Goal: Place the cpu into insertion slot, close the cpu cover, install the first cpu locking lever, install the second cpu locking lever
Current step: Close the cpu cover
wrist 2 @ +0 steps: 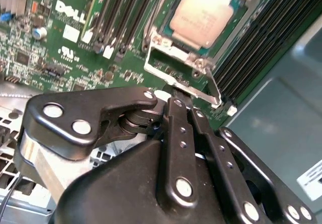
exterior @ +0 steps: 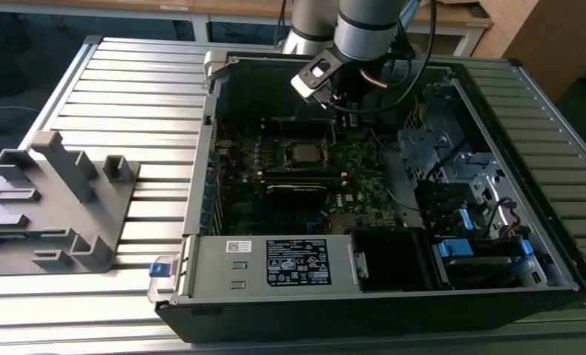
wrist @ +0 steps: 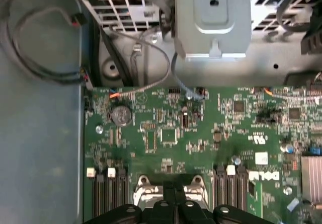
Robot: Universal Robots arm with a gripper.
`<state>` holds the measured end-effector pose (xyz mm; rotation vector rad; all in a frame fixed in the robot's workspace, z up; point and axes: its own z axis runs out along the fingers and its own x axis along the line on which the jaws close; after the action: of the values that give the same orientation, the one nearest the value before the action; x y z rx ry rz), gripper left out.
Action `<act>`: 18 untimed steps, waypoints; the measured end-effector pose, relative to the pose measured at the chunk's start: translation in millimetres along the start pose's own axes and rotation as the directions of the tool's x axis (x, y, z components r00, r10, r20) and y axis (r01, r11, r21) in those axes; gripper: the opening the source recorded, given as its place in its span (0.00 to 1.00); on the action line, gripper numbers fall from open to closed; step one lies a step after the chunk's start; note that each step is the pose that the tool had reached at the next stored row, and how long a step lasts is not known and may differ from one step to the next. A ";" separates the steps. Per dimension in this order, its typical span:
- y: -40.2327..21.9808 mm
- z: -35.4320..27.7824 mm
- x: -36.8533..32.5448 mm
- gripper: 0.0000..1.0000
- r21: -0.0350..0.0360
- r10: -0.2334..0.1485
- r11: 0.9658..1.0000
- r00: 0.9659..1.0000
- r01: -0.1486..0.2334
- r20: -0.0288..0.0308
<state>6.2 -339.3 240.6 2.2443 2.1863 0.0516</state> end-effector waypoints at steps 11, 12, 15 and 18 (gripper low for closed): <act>-10.8 -0.2 -0.3 0.11 0.000 0.000 1.000 1.000 0.000 0.000; -10.9 -0.2 -0.3 0.11 0.000 0.000 1.000 1.000 0.000 0.000; -11.1 -0.2 -0.3 0.11 0.000 0.000 1.000 1.000 0.000 0.000; -11.3 -0.2 -0.3 0.11 0.000 0.000 1.000 1.000 0.000 0.000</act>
<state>-5.2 -339.2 240.4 2.2442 2.1862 0.0519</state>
